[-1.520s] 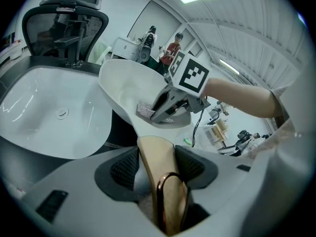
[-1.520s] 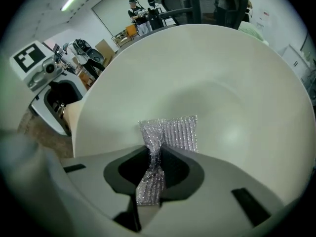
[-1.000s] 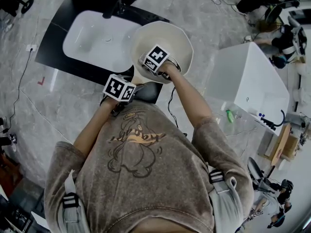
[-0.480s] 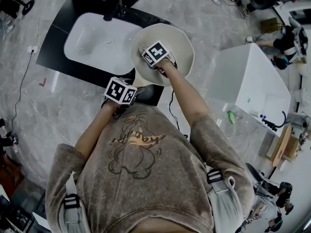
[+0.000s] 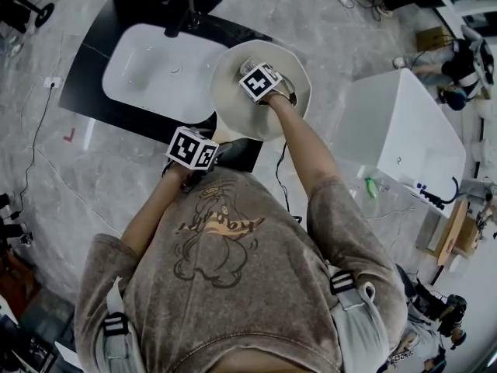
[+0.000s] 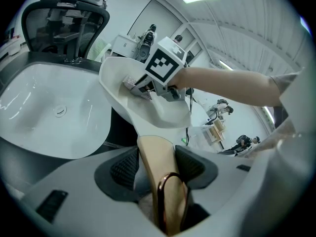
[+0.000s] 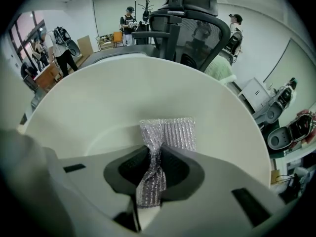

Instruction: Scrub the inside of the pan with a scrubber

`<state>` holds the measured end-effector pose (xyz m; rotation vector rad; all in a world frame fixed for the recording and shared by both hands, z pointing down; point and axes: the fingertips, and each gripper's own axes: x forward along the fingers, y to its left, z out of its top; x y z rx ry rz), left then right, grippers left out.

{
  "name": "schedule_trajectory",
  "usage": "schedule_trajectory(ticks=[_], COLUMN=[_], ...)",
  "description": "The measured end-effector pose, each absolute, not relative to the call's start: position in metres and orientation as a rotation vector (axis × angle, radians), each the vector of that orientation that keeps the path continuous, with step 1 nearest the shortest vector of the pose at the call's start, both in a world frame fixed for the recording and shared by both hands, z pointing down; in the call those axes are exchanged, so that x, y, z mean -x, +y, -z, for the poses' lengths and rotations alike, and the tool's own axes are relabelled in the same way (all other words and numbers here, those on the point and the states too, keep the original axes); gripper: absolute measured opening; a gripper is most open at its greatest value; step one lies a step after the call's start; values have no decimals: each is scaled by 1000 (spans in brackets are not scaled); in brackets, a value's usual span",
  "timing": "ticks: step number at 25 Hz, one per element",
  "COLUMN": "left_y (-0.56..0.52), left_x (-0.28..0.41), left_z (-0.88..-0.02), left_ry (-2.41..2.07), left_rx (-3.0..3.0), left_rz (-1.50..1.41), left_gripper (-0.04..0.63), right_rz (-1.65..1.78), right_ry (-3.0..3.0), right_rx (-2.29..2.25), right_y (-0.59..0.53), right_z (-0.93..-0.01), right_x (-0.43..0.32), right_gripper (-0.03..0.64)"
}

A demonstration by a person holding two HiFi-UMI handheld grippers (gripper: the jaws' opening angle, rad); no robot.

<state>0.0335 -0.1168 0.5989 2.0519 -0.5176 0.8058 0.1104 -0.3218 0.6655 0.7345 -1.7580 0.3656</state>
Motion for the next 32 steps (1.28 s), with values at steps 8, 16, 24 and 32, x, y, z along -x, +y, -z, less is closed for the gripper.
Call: schedule_trajectory(ticks=[8,16,24,32], left_y=[-117,-116,-130,-166], left_x=[-34,-33,-24,-8], left_z=[-600,-599,-575,-552], left_ry=[-514,-520,-608,-756], left_rx=[-2056,-2064,-2096,-2117], left_rz=[-809,-839,-786,-637], left_gripper=[241,241,220,17], right_rz=[-414,-355,-347,-439], right_ry=[-1683,-1760,-1794,-1986], right_rx=[-797,-788,-804,-965], right_y=[-319,-315,-306,-306], right_z=[-664,-665,-661,-611], right_x=[-145,-133,-135,-123], right_gripper=[84,86,86,84])
